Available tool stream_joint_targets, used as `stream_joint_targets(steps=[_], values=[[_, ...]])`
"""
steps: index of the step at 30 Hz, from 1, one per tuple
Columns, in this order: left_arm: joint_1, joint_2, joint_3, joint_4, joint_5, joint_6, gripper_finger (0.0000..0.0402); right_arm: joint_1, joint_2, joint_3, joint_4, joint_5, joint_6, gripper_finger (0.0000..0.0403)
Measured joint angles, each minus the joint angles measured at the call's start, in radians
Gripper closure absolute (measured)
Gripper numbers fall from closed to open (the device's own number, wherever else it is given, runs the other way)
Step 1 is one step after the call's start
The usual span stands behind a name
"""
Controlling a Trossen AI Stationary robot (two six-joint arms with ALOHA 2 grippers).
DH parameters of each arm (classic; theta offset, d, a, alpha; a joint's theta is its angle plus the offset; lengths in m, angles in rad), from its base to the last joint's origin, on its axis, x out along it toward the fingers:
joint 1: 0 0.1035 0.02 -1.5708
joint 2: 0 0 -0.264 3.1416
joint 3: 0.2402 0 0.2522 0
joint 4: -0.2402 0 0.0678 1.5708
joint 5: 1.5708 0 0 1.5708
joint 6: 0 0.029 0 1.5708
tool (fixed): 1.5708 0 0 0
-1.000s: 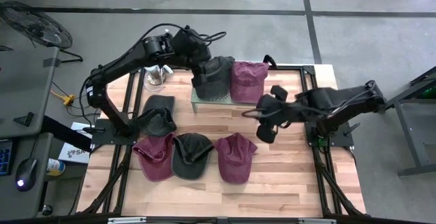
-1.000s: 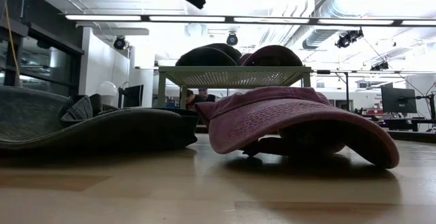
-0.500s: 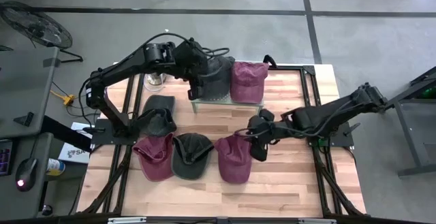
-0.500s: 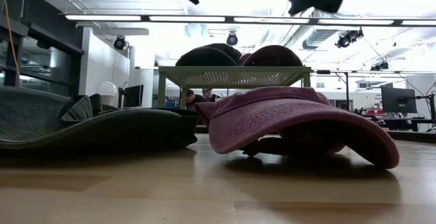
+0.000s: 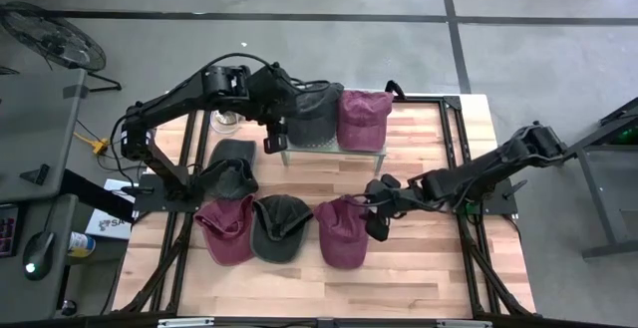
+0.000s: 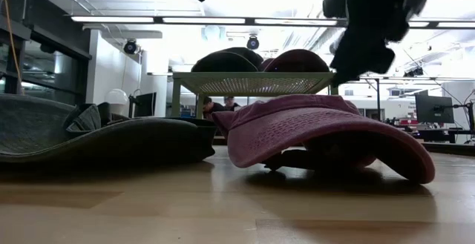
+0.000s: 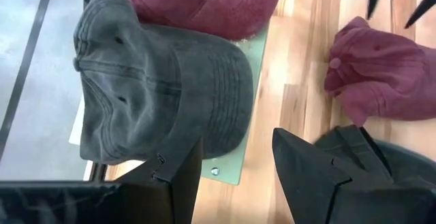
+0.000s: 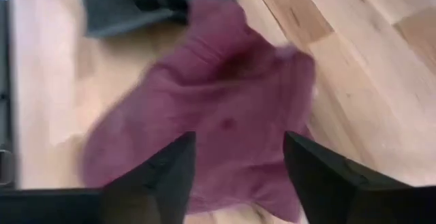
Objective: Pick & Place hat
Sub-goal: Stack the right dark red cap on the other dark red cap on the shelf
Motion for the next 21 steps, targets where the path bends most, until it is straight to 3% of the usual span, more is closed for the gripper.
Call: stream_joint_targets(steps=[5,12,21], values=[[0.0,-0.005,0.0,-0.01,-0.003,-0.008,0.0227,-0.013,0.0,-0.099,0.128,0.031,-0.021,0.0149],[0.0,-0.005,0.0,-0.024,-0.015,-0.032,0.0227,-0.071,0.0,-0.204,0.31,0.028,-0.027,0.0146],[0.0,-0.005,0.0,-0.019,-0.024,-0.058,0.0227,-0.098,0.001,-0.215,0.348,-0.02,-0.084,0.0146]])
